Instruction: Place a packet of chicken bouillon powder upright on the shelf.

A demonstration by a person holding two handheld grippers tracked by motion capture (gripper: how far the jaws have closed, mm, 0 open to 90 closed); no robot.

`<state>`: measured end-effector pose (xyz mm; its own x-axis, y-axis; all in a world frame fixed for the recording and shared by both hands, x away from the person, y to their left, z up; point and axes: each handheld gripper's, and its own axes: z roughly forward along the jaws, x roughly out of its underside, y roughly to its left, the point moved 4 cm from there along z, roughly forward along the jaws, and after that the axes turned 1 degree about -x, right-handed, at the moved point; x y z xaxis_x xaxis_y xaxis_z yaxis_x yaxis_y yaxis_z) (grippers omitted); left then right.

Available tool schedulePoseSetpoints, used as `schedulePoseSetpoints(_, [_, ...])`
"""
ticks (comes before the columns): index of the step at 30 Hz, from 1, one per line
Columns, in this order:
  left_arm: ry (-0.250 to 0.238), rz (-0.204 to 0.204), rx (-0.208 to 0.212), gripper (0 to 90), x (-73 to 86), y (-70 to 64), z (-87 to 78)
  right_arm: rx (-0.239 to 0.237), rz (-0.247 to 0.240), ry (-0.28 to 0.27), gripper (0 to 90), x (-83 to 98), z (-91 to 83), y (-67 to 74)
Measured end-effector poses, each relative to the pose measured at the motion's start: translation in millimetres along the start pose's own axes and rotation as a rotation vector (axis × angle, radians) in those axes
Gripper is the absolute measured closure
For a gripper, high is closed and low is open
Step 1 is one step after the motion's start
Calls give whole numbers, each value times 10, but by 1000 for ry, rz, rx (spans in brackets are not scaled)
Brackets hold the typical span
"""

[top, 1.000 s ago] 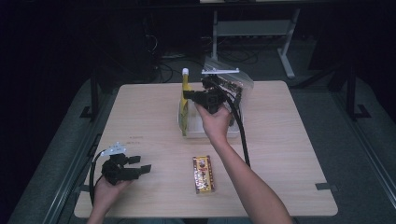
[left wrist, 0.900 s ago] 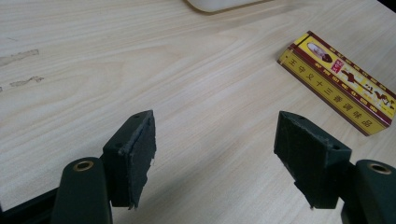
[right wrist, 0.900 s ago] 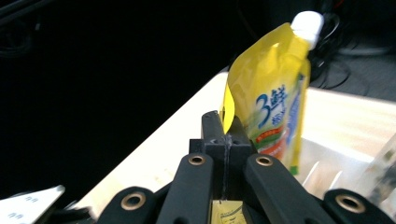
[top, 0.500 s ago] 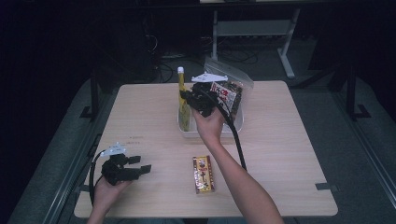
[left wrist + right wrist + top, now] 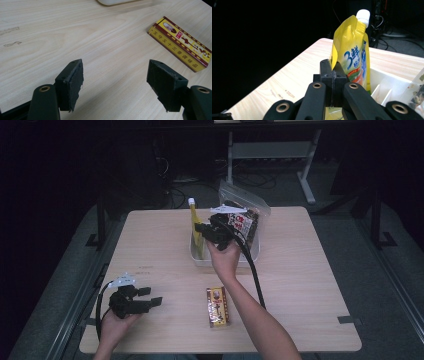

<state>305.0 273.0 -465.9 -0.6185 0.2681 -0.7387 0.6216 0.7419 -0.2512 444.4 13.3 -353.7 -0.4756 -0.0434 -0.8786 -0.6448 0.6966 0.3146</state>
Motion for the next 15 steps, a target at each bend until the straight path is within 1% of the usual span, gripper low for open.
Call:
schedulePoseSetpoints(2, [2, 1, -1, 289, 1, 0, 2, -5, 11, 0, 874, -6, -10, -16])
schedulePoseSetpoints(4, [4, 5, 0, 289, 3, -1, 4, -6, 18, 12, 807, -11, -18, -32])
schedulePoseSetpoints(5, [5, 6, 1, 289, 2, -3, 3, -8, 22, 15, 793, -13, -30, -42])
schedulePoseSetpoints(9, [6, 7, 1, 289, 2, -13, 9, -33, 40, 31, 726, -17, -86, -64])
schedulePoseSetpoints(11, [7, 7, 0, 289, 3, -19, 18, -33, 37, 37, 715, -14, -119, -69])
schedulePoseSetpoints(15, [10, 14, 1, 289, -1, -37, 26, -56, 44, 46, 678, -1, -183, -74])
